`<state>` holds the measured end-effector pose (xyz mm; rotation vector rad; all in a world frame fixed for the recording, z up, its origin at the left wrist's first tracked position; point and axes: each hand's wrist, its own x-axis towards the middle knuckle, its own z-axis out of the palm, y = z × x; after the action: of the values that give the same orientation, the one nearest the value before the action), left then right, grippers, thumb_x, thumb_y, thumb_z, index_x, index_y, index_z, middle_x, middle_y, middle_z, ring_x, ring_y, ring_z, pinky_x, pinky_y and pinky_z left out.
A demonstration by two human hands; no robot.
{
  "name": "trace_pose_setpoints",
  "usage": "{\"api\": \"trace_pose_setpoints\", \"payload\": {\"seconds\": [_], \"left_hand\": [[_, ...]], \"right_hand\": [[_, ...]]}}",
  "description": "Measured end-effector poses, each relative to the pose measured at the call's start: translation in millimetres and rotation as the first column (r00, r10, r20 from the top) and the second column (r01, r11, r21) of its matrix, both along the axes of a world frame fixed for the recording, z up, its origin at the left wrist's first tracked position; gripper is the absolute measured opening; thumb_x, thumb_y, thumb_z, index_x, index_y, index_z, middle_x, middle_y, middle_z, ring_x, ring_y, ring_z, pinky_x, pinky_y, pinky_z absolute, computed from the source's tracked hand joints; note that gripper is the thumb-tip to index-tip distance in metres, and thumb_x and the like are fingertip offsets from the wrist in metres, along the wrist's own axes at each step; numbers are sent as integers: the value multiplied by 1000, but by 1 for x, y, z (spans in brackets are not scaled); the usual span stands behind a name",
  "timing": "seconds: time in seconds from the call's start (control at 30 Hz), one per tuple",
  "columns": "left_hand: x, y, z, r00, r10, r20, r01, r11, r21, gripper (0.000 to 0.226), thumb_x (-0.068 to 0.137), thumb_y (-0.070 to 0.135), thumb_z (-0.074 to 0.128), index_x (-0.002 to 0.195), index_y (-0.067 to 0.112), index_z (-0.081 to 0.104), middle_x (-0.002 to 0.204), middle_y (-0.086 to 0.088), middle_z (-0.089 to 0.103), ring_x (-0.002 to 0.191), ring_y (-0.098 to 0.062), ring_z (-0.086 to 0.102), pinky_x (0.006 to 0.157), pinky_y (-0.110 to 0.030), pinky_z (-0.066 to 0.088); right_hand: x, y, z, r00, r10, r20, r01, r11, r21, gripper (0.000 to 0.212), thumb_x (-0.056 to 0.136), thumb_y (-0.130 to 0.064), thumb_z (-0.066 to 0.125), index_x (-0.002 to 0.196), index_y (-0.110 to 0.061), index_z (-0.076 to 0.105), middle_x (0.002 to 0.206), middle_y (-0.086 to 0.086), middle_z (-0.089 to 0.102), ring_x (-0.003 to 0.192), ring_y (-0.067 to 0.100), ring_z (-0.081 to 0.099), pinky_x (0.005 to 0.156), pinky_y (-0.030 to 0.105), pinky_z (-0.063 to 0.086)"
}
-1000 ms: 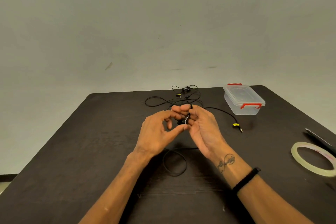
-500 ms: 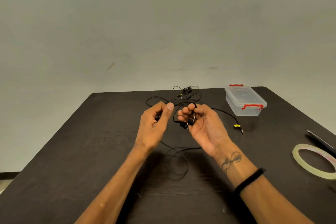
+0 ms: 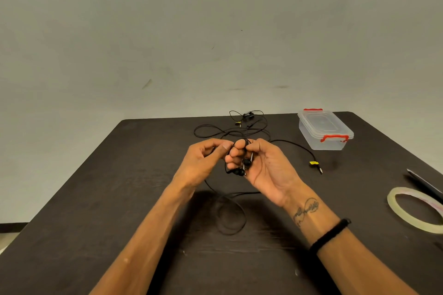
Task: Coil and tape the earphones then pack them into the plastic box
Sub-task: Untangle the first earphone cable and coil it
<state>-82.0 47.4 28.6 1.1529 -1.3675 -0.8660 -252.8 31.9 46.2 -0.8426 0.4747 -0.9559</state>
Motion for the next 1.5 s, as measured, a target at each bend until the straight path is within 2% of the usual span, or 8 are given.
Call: {"api": "trace_pose_setpoints", "payload": {"seconds": [0.5, 0.73, 0.93, 1.13, 1.23, 1.3, 1.4, 1.5], "left_hand": [[0, -3, -12, 989, 12, 150, -23, 997, 73, 27, 112, 30, 43, 115, 10, 61, 61, 12, 59, 47, 3, 46, 50, -16, 37], [7, 5, 1, 959, -221, -177, 249, 956, 157, 25, 107, 31, 54, 109, 28, 79, 83, -2, 67, 70, -11, 61, 63, -26, 45], [22, 8, 10, 979, -196, -64, 204, 962, 179, 31, 99, 18, 70, 129, 19, 71, 94, 1, 73, 68, -15, 50, 61, -22, 45], [83, 27, 28, 905, -426, 4, 405, 862, 306, 91, 86, -10, 75, 155, 39, 42, 146, -2, 63, 133, -18, 61, 108, -37, 53], [90, 22, 30, 919, 44, 393, -94, 989, 110, 83, 85, -12, 70, 147, 40, 51, 138, -3, 65, 122, -21, 63, 105, -35, 49], [87, 20, 31, 637, 258, 726, -287, 954, -87, 84, 82, 3, 70, 151, 42, 44, 147, -2, 56, 119, -19, 56, 105, -33, 45], [85, 27, 39, 826, -185, 533, 82, 974, 212, 107, 70, 40, 84, 157, 56, 24, 163, 10, 36, 136, -6, 45, 114, -28, 34], [58, 28, 47, 962, -151, 229, 172, 982, -75, 86, 75, 69, 75, 152, 46, 45, 158, 20, 47, 149, 2, 35, 124, -38, 27]], "right_hand": [[3, 11, 12, 987, 70, 148, -88, 989, 118, 34, 109, -27, 50, 88, -8, 68, 78, 8, 68, 76, 23, 71, 96, 46, 60], [-1, 7, 9, 998, 51, -45, -54, 996, -76, 31, 105, -19, 54, 94, -2, 77, 99, 19, 75, 91, 30, 75, 97, 45, 59], [-8, -1, 6, 939, -119, -322, -1, 936, -351, 32, 109, -17, 50, 98, 3, 73, 95, 22, 74, 88, 30, 71, 90, 44, 59], [-11, -8, 3, 854, -326, -406, 132, 891, -435, 35, 109, -12, 43, 88, -1, 69, 77, 18, 71, 73, 32, 67, 82, 43, 54], [-14, -11, 0, 891, -307, -336, 194, 924, -330, 34, 110, -11, 40, 103, 4, 69, 70, 17, 65, 66, 31, 64, 86, 50, 53], [-14, -14, -1, 912, -278, -301, 203, 945, -258, 33, 111, -10, 38, 117, 7, 65, 67, 15, 63, 62, 29, 64, 91, 54, 52], [-12, -14, 0, 948, -215, -235, 177, 969, -171, 32, 111, -9, 36, 118, 5, 64, 77, 18, 69, 70, 32, 70, 88, 50, 58], [-11, -11, 0, 955, -166, -244, 136, 981, -136, 31, 107, -8, 39, 101, 2, 67, 90, 21, 73, 81, 32, 75, 81, 42, 62]]}}
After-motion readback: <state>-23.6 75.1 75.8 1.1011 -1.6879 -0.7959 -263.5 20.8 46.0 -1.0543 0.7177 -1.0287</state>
